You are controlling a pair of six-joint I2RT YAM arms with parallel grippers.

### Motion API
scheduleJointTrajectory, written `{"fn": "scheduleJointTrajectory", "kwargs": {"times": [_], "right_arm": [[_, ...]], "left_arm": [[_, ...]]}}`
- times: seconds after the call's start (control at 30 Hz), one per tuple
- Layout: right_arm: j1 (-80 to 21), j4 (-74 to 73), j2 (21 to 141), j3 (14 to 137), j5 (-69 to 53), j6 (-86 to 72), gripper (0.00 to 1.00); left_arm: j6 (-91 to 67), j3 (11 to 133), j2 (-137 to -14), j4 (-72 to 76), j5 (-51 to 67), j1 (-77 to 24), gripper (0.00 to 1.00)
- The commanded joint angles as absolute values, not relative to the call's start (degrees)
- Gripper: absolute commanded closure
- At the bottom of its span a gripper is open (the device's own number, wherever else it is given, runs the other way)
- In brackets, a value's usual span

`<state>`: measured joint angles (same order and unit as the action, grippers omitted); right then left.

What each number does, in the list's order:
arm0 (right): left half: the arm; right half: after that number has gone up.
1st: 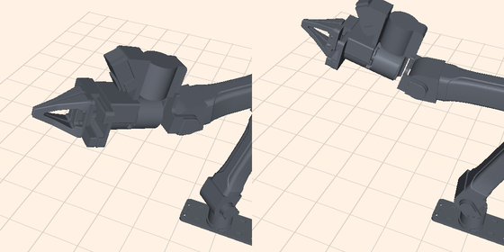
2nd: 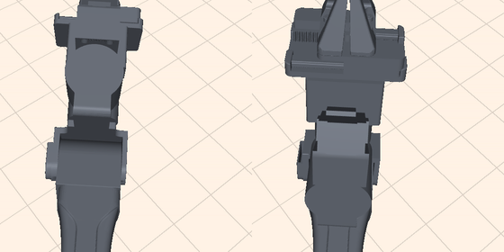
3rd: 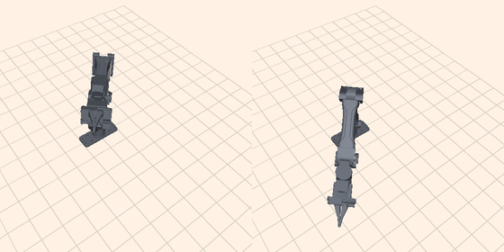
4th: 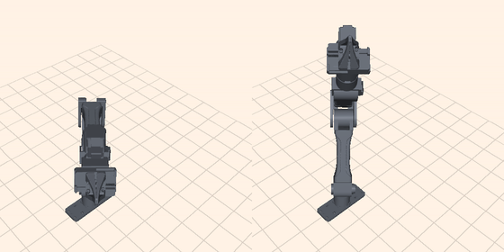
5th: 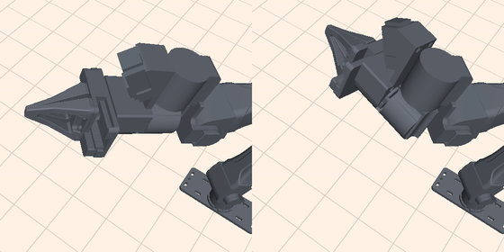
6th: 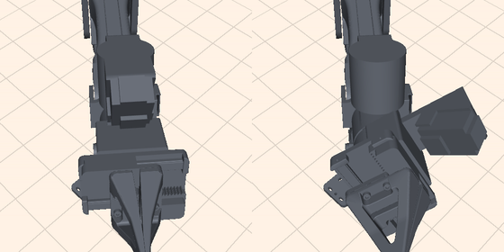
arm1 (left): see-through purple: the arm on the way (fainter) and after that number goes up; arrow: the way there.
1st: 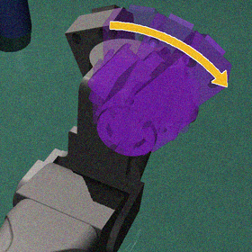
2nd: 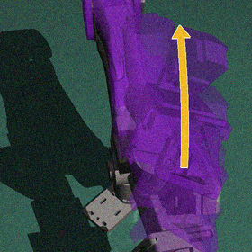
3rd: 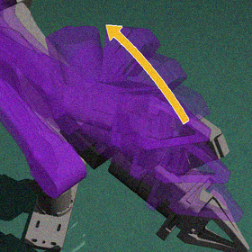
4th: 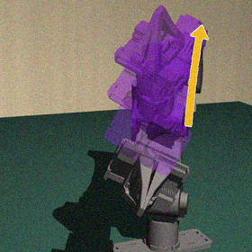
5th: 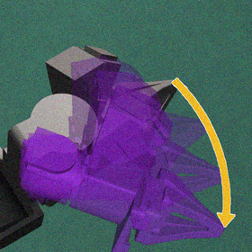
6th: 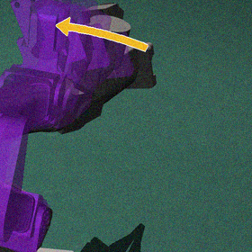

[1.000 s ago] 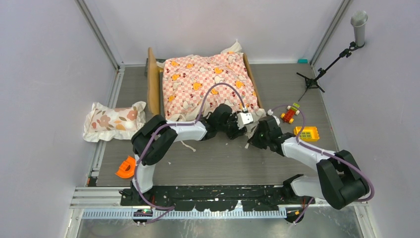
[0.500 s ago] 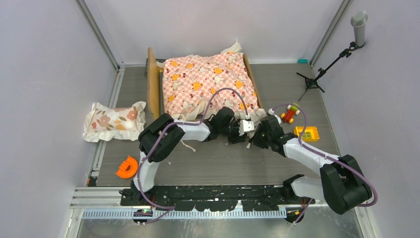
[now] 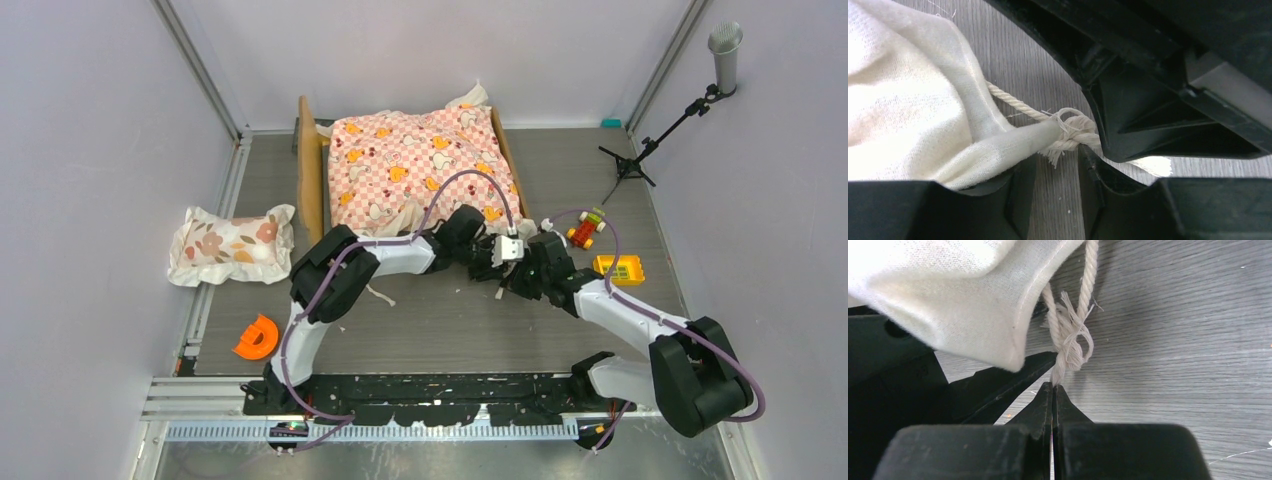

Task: Set up the pet bed
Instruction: Tie the ropes to the bed frame.

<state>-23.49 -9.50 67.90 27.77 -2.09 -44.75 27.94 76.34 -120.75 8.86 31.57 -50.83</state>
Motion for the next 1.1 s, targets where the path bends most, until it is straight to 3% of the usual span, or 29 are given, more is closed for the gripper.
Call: {"fn": "scheduleJointTrajectory", "kwargs": {"times": [0.0,0.17,0.33,0.77,1.07], "right_arm": [[-23.2,-9.0,66.1,29.9,-3.0,-45.0,0.99],[-23.2,-9.0,65.4,29.8,-3.1,-45.2,0.99],[-23.3,-9.5,64.8,29.7,-2.9,-45.2,0.99],[-22.9,-18.6,60.7,29.8,6.2,-45.7,0.99],[-22.7,-19.8,59.4,30.0,5.7,-45.4,0.99]], "left_arm": [[31.4,81.2,-122.1,2.0,34.4,-50.6,0.65],[32.8,82.6,-122.4,-1.9,35.3,-50.6,0.75],[32.5,83.0,-122.6,-2.2,35.4,-50.6,1.00],[30.0,75.7,-116.9,4.9,29.4,-50.1,1.00],[28.0,73.2,-115.5,8.8,31.6,-49.0,1.00]]}}
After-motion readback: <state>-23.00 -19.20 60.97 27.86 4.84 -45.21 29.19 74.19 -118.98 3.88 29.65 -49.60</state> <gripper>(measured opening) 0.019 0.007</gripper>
